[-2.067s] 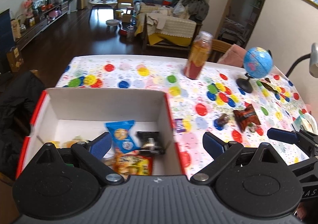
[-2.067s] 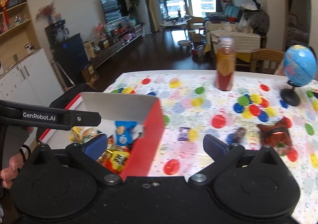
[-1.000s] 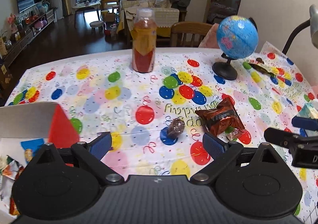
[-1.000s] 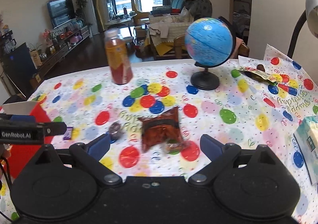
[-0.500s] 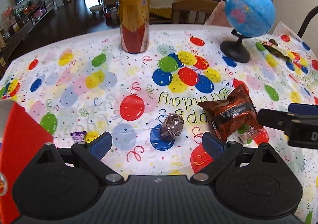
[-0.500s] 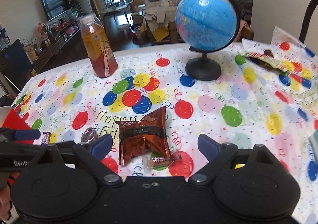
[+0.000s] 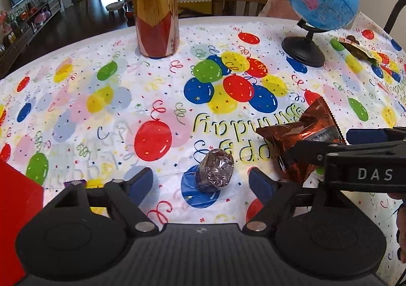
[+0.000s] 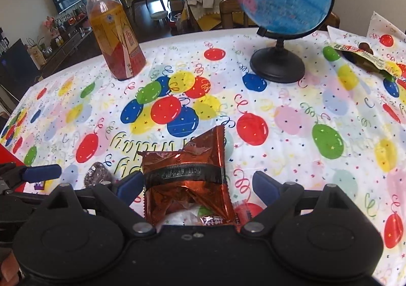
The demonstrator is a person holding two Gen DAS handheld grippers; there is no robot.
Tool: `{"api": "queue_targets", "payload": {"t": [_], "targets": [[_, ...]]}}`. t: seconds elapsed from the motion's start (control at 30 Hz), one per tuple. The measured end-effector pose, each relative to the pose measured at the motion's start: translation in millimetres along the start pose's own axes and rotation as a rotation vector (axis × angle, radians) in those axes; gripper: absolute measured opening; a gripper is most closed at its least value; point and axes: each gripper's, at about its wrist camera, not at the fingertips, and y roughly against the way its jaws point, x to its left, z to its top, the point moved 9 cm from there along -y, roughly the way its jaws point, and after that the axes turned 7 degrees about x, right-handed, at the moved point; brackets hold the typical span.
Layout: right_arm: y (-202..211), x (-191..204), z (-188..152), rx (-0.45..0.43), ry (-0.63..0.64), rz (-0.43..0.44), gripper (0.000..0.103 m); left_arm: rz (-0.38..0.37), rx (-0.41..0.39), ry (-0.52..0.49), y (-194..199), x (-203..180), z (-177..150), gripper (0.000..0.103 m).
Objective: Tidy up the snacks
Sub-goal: 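Grasp the foil chocolate ball with left tool while right tool grasps copper chip bag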
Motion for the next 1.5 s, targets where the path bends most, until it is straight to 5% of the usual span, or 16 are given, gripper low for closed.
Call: {"api": "queue_targets", "payload": {"t": [0.17,0.53,0.8,1.5], "targets": [[-7.7,4.4,-0.1,0.007,0.011,0.001,0.09,-0.014,0.015,-0.012,-8.4,-3.5,0.0,0.066],[-5.8,11.5,-0.8,0.001,-0.006,0.041,0.068,-0.042,0.022,-0.023,-13.3,-9.6,1.8,0.032],[3.9,6.0,-2.7,-0.021,-0.047,0.029,0.055,-0.006,0.038,-0.004,-12.6,-3.0,1.3,0.03],[94.4,25.4,-31.4,-0.108,-0.057,0.069,0.055,-0.09,-0.014,0.067,57.9,15.9,-18.8,0.023]]}}
